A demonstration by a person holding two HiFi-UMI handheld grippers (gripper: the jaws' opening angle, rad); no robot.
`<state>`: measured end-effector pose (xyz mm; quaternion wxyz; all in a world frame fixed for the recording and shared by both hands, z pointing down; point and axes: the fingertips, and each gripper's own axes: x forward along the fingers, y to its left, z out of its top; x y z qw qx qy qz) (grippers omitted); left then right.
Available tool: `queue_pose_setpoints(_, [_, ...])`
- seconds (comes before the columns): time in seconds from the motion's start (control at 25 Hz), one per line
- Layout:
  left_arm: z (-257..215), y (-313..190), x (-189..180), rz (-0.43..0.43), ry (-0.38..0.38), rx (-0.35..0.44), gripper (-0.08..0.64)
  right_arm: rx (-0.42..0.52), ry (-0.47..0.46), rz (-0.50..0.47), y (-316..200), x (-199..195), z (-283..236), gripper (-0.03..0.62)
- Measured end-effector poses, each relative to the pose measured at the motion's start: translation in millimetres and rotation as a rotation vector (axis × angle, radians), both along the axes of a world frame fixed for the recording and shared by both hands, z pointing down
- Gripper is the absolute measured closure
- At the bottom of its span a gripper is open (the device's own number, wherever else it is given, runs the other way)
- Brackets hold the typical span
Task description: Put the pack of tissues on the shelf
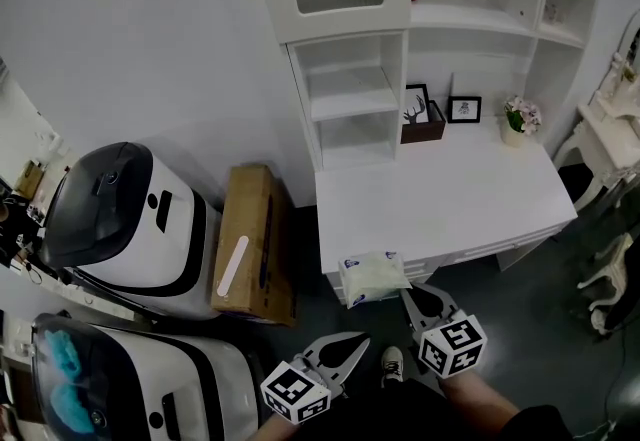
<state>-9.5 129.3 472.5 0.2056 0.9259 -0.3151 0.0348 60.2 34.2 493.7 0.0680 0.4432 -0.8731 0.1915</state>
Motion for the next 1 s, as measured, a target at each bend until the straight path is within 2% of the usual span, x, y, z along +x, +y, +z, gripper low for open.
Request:
queue_pose_setpoints(0.72, [10.7,-22.0,59.3,-0.05,-0.022,-0.009,0.555,-0.03,-0.016,-0.06,-26.3,49.7,16.9,0.584])
queue_pose_setpoints(1.0, [9.6,-29.5,70.7,-0.096,-0.053,0.02,0.555,-0.018,-0.023,-0.06,-40.5,69.2,17.9,0.584])
